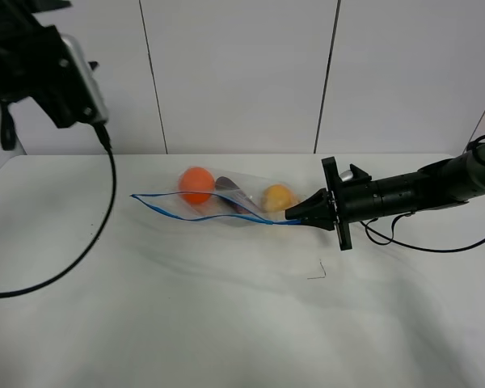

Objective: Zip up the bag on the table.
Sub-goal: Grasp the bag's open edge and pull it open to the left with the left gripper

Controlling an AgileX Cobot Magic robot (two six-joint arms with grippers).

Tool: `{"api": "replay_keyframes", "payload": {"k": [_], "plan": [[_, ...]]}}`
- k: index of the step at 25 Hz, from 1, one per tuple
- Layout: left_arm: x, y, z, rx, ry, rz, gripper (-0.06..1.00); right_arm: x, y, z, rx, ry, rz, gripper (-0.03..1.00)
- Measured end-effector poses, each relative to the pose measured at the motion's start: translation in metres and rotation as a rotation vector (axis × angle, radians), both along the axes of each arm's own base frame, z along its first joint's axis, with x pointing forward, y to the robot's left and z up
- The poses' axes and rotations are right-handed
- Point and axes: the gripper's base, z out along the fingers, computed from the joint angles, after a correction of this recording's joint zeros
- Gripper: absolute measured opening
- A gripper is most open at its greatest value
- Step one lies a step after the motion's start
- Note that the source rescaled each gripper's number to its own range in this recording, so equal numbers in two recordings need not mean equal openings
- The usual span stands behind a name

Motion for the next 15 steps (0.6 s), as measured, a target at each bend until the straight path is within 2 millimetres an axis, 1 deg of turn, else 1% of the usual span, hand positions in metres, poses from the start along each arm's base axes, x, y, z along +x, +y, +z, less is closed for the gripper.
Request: {"api": "replay_keyframes", "payload": {"k": [2,5,8,11,15], "plan": [[0.002,-0.027,-0.014,0.002,0.045,-0.084,1.00,0.000,0.000,0.000,0.000,0.000,0.000,0.00],[-0.003,-0.070,-0.034,0.007,0.114,-0.219,1.00,0.000,0.000,0.000,0.001,0.000,-0.001,0.00],[-0.017,-0.111,-0.054,0.009,0.183,-0.346,1.00,0.000,0.000,0.000,0.001,0.000,-0.001,0.00],[-0.035,-0.139,-0.082,0.028,0.255,-0.444,1.00,0.000,0.000,0.000,0.001,0.000,-0.001,0.00],[-0.063,-0.164,-0.117,0.061,0.310,-0.555,1.00,0.000,0.000,0.000,0.001,0.000,-0.001,0.00]]}}
